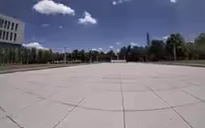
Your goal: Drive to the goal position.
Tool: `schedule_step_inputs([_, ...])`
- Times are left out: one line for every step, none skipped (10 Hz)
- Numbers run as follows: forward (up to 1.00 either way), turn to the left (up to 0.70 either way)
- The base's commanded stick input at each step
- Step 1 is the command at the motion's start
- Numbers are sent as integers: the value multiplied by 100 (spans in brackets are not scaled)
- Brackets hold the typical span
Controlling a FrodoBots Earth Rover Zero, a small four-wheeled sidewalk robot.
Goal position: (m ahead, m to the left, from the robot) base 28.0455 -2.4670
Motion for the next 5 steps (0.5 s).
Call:
schedule_step_inputs([50, -50])
schedule_step_inputs([50, -50])
schedule_step_inputs([50, 0])
schedule_step_inputs([50, 0])
schedule_step_inputs([50, 0])
